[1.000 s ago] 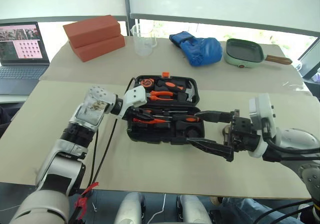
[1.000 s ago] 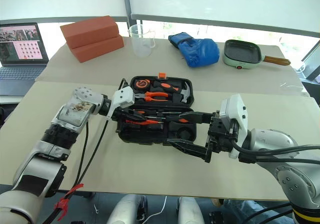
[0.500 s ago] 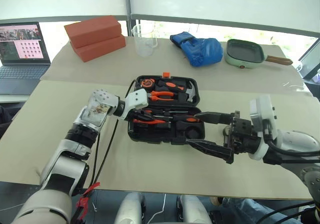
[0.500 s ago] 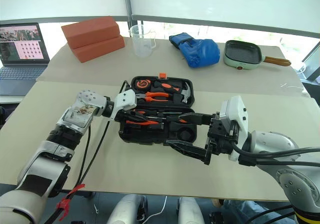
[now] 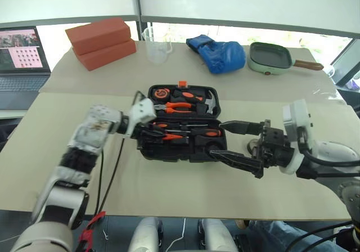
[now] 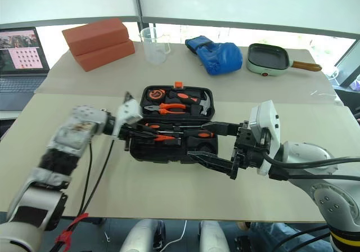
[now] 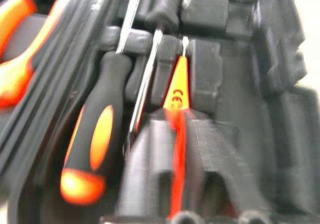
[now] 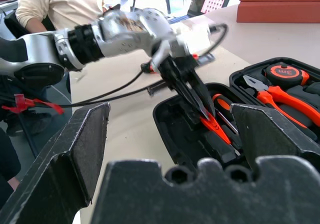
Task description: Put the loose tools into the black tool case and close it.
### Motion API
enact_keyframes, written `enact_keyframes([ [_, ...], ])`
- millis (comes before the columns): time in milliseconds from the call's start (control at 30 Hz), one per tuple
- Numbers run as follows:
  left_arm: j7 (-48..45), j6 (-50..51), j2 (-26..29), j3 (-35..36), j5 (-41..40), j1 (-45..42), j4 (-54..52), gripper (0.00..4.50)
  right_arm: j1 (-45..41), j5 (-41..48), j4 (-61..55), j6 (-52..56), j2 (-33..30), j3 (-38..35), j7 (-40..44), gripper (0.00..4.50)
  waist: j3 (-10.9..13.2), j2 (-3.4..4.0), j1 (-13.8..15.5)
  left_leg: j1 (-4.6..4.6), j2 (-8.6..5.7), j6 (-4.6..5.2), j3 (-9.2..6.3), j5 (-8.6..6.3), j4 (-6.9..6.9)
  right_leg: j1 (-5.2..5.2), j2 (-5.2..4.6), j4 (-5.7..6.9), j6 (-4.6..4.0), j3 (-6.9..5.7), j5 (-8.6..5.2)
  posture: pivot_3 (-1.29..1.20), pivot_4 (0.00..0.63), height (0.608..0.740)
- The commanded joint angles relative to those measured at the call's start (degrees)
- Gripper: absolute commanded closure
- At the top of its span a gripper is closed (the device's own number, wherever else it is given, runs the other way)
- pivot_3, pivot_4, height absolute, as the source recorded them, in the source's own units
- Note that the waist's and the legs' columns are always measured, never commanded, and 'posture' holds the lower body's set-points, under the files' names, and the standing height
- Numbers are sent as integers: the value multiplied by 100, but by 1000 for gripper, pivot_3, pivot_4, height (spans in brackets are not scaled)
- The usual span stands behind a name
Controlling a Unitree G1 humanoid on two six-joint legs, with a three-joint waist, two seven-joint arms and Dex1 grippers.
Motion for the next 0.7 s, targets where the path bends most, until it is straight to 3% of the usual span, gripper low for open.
enact_keyframes([
  [33, 424, 1141, 683, 1353, -747, 736, -1509, 2228, -354, -428, 243, -219, -80, 202, 449, 0, -1, 2, -23, 1, -1, 0, 0, 0, 0, 1, -3, -2, 0, 0, 0, 0, 150, 738],
  [233, 999, 1810, 1371, 3238, -819, 3200, -2885, 210, -879, -955, 759, -389, -74, 626, 1205, 0, -3, 7, -33, 17, -1, -2, 7, 1, -21, 5, -10, -8, 1, 5, -1, 0, 150, 738],
  [267, 1077, 1848, 1412, 3579, -741, 3628, -2983, 39, -964, -1001, 835, -399, -59, 691, 1327, 0, -2, 7, -18, 17, 0, -3, 8, 1, -20, 5, -9, -9, 0, 4, -1, 0, 150, 738],
  [367, 1346, 1607, 1424, 4563, -395, 4771, -2804, 39, -1210, -1160, 1092, -464, 12, 855, 1637, 0, -2, 5, -5, 20, 1, -4, 9, 1, -21, 6, -13, -11, -2, 3, -2, 0, 150, 738],
  [467, 1518, 1547, 1410, 5001, -401, 5214, -2702, 39, -1366, -1256, 1254, -473, 90, 925, 1839, 0, -2, 6, 77, 22, 0, -5, 6, 2, -20, 12, -17, -12, -6, -7, -3, 0, 150, 738],
  [567, 1691, 1694, 1516, 4899, -512, 5148, -2745, 39, -1467, -1346, 1325, -471, 164, 983, 1968, 0, -2, 5, 154, 24, -2, -5, 6, 2, -20, 14, -24, -18, -7, -11, -2, 0, 150, 738],
  [700, 1992, 2192, 1828, 4259, -727, 4305, -2583, 39, -1497, -1386, 1293, -412, 245, 979, 2005, 0, -3, 3, 184, 24, -4, -7, 4, 2, -19, 15, -27, -14, -9, -15, 0, 0, 150, 738],
])
